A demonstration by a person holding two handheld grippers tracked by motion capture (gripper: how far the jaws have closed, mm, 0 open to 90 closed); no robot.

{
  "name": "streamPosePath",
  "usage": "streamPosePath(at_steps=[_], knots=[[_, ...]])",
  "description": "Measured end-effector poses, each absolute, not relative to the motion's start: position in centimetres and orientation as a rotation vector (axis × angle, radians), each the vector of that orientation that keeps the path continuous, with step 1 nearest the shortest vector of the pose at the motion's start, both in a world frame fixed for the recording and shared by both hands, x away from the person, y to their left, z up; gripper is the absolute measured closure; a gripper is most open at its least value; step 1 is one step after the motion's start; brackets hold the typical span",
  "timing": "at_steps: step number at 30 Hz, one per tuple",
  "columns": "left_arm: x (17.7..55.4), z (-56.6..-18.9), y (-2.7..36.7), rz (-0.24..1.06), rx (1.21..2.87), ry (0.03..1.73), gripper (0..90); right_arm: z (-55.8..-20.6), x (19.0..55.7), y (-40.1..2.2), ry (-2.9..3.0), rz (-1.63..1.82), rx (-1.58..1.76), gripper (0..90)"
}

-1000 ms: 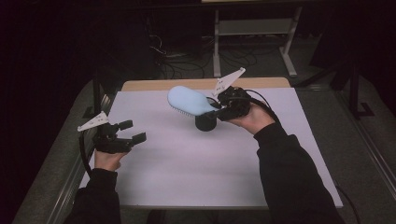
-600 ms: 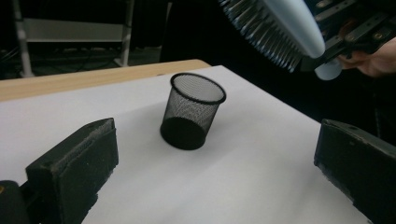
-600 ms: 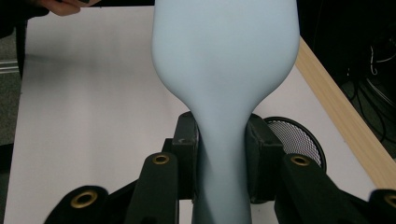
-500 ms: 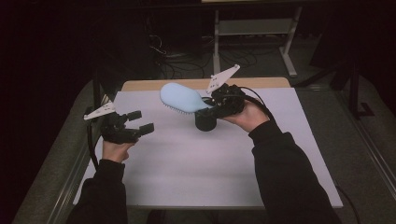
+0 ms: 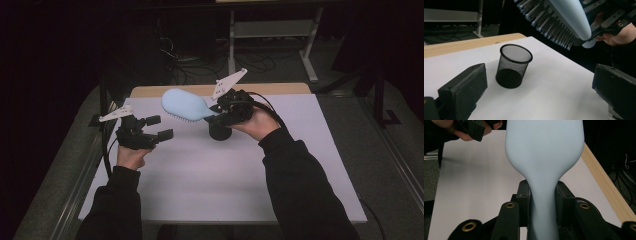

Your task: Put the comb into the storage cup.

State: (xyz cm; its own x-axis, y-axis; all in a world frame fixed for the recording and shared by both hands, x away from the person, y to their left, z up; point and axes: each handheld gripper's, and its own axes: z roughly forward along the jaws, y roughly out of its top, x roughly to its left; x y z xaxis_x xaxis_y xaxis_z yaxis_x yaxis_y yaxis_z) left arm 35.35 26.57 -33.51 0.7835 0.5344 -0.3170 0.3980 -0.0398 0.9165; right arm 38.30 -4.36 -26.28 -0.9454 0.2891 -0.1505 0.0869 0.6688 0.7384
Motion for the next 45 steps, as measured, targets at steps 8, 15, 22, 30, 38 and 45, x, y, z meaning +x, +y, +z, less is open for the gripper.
streamPosePath(at_steps=[8,15,22,30,38,45], knots=[[35.6,-33.2,26.0,0.111,1.647,0.722,0.0,-26.4,38.3,-3.7,2.622,1.158,0.294,68.3],[35.6,-33.1,25.8,0.097,1.650,0.704,0.0,-26.7,38.3,-3.2,2.619,1.163,0.284,68.4],[35.9,-32.6,25.5,0.097,1.645,0.691,0.0,-27.3,38.3,-2.5,2.631,1.149,0.273,68.3],[36.2,-32.4,24.7,0.071,1.656,0.685,0.0,-27.9,38.3,-1.9,2.646,1.129,0.263,68.3],[36.3,-32.3,24.1,0.064,1.657,0.679,0.0,-28.3,38.3,-2.0,2.647,1.136,0.272,68.5],[36.4,-32.1,24.1,0.058,1.635,0.684,0.0,-28.7,38.5,-1.8,2.653,1.138,0.283,68.6]])
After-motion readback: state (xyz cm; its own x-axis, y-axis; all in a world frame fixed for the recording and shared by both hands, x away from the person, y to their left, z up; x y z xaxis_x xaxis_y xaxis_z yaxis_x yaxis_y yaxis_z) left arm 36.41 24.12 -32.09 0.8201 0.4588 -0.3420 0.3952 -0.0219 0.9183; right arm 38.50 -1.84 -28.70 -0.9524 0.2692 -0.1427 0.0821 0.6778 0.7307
